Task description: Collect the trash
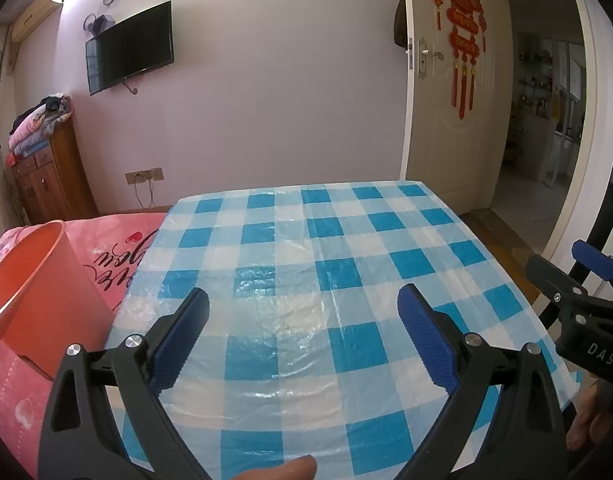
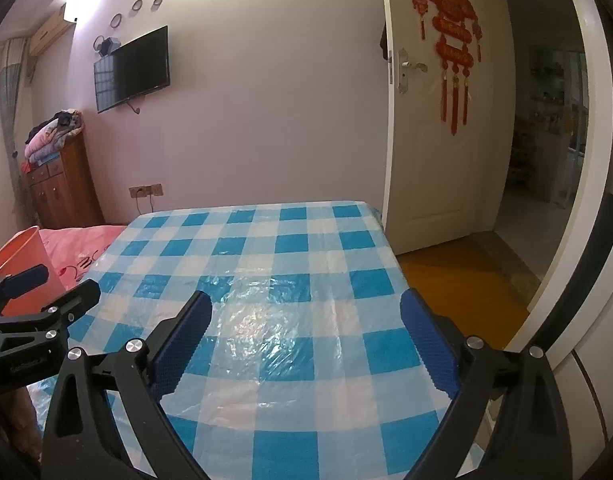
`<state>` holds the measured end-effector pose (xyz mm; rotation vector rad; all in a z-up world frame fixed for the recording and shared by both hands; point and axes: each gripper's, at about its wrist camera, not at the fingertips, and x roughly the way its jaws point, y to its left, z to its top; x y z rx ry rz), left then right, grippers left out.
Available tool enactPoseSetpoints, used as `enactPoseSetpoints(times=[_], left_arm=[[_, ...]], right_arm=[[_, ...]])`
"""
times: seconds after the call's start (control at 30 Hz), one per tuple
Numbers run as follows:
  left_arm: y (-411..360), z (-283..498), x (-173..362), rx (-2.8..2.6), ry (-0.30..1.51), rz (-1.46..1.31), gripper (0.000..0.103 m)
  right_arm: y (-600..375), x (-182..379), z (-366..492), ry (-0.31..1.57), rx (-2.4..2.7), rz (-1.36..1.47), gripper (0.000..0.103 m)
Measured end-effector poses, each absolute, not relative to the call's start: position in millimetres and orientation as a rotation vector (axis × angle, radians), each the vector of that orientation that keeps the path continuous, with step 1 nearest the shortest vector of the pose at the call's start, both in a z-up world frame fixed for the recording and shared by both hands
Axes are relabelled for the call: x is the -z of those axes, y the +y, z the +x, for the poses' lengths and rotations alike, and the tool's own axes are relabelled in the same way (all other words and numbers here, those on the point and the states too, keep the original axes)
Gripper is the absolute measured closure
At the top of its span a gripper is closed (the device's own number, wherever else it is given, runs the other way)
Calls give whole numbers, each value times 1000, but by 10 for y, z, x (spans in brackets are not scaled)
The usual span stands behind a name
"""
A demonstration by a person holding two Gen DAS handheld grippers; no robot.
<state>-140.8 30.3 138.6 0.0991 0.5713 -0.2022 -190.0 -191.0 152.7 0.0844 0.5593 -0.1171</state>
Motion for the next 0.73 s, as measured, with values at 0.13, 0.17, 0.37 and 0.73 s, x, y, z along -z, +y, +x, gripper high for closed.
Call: enactPoseSetpoints(times=[0.13,0.17,0.37,0.73], left_arm=[[304,-1372,-1336,205,583,98,8],[302,-1362,-1323,206,586,97,8],[314,-1254,-1202,202,603,78,8],[162,-640,-487,102,817,70,8]], right_arm=[[-1907,-1476,-1870,573,114,89,9],[-1905,-1459,-1856,578,113,91,9],[-1909,-1289,-1702,624,100,96,9],[-1941,-668,-1077,835,88,104,9]])
